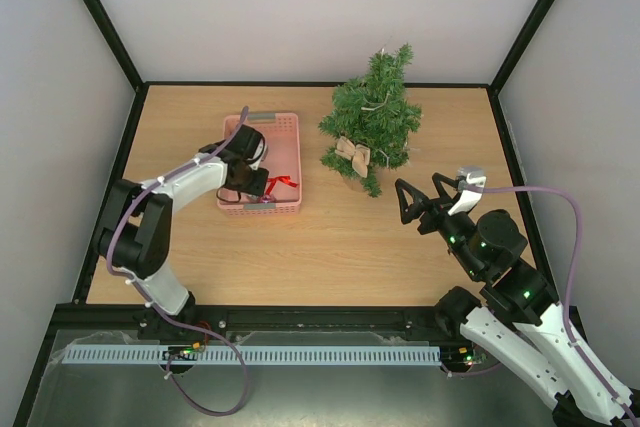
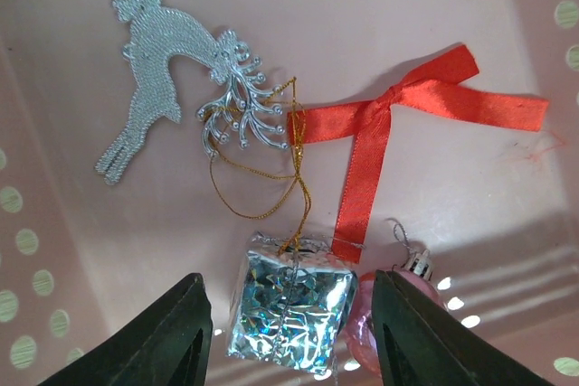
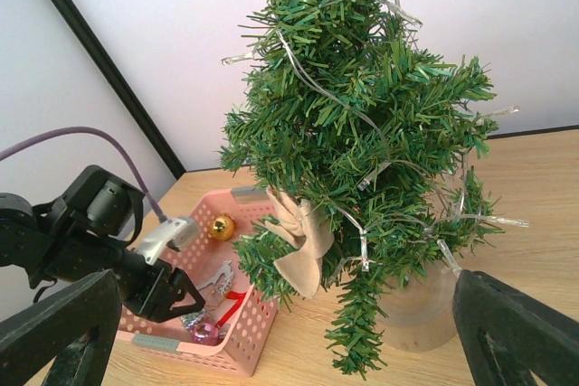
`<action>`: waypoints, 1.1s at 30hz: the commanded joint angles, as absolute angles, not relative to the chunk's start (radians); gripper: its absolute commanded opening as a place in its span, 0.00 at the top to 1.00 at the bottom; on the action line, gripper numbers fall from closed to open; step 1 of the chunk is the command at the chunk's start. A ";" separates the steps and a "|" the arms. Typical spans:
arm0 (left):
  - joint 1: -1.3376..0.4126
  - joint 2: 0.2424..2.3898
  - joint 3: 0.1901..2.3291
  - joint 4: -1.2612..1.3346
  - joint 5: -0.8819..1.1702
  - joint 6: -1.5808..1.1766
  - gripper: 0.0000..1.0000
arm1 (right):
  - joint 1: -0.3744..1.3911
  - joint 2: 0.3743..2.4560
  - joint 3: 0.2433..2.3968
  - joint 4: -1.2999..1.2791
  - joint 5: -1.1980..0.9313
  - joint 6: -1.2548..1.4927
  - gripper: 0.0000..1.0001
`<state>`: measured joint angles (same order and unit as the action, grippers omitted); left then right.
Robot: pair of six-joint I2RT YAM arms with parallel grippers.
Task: Decorate the small christmas tree
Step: Pick up the decoration item from the storage box.
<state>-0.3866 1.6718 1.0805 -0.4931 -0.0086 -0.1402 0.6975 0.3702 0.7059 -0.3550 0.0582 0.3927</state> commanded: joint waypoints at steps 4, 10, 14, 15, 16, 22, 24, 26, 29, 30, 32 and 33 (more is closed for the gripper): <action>-0.379 1.726 1.074 -0.503 -0.008 -0.120 0.50 | 0.694 0.356 0.727 -0.370 0.054 0.390 0.02; -0.379 1.747 1.065 -0.497 -0.018 -0.112 0.51 | 0.694 0.349 0.731 -0.374 0.055 0.399 0.01; -0.376 1.750 1.055 -0.491 -0.030 -0.105 0.50 | 0.695 0.345 0.734 -0.373 0.055 0.403 0.01; -0.375 1.750 1.053 -0.490 -0.030 -0.103 0.50 | 0.694 0.346 0.733 -0.372 0.054 0.404 0.01; -0.374 1.750 1.052 -0.491 -0.028 -0.101 0.50 | 0.694 0.347 0.733 -0.371 0.053 0.405 0.01; -0.374 1.724 1.052 -0.500 -0.019 -0.099 0.63 | 0.695 0.350 0.732 -0.367 0.049 0.415 0.01; -0.374 1.713 1.056 -0.510 -0.018 -0.098 0.65 | 0.694 0.349 0.732 -0.367 0.046 0.418 0.01; -0.375 1.695 1.063 -0.523 -0.016 -0.101 0.67 | 0.694 0.350 0.732 -0.367 0.046 0.420 0.01; -0.377 1.651 1.081 -0.548 -0.005 -0.107 0.69 | 0.694 0.350 0.732 -0.369 0.048 0.421 0.01; -0.379 1.632 1.091 -0.557 0.001 -0.108 0.69 | 0.695 0.351 0.733 -0.371 0.049 0.420 0.01; -0.379 1.587 1.113 -0.570 0.025 -0.113 0.69 | 0.695 0.353 0.741 -0.375 0.055 0.414 0.01; -0.380 1.566 1.124 -0.574 0.040 -0.115 0.69 | 0.695 0.355 0.745 -0.377 0.060 0.410 0.01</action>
